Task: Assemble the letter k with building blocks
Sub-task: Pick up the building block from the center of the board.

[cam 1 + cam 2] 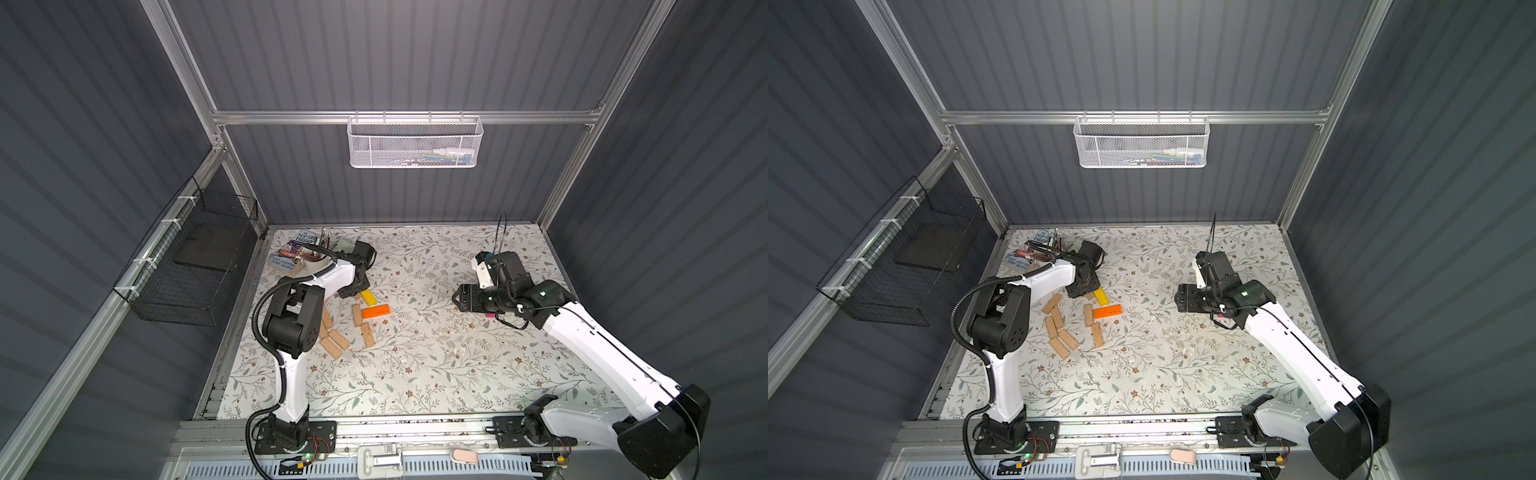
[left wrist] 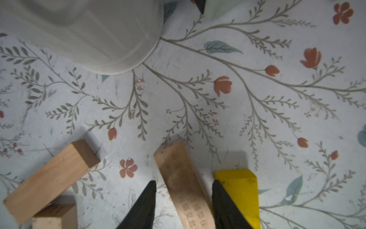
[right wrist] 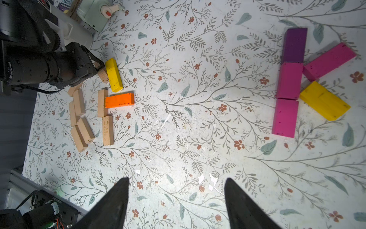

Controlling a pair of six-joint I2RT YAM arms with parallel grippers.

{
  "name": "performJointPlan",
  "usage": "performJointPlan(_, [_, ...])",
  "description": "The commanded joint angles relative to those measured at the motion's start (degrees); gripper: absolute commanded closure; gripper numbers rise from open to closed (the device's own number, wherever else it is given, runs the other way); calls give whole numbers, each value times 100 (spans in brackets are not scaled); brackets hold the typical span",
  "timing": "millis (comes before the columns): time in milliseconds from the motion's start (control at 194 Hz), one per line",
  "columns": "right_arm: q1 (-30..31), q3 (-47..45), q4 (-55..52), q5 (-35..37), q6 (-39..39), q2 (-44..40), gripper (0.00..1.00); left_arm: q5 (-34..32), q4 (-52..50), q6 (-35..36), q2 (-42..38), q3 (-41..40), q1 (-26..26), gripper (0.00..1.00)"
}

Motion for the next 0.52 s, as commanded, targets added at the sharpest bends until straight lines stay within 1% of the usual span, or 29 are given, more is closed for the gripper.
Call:
performJointPlan(0, [47,162,-171,-15,52,22,24,169,53,80,107,-83,53,58])
performJointPlan(67, [51,186,-184,-28,66,31,24,202,63,79,98,-112,52,62])
performJointPlan(149, [56,217,-191,-79,86,5,24,198,19,45,98,-131,53,62])
performJointPlan(186, [57,212,-189,-101,96,-15,23,198,-5,41,106,-131,53,61])
performJointPlan(268, [61,216,-180,-119,127,-92,23,203,-44,5,126,-148,53,55])
performJointPlan(335, [60,209,-179,-115,148,-133,23,194,-83,0,138,-149,52,54])
performJointPlan(510, [62,174,-162,-149,252,-224,23,225,-101,39,103,-227,53,58])
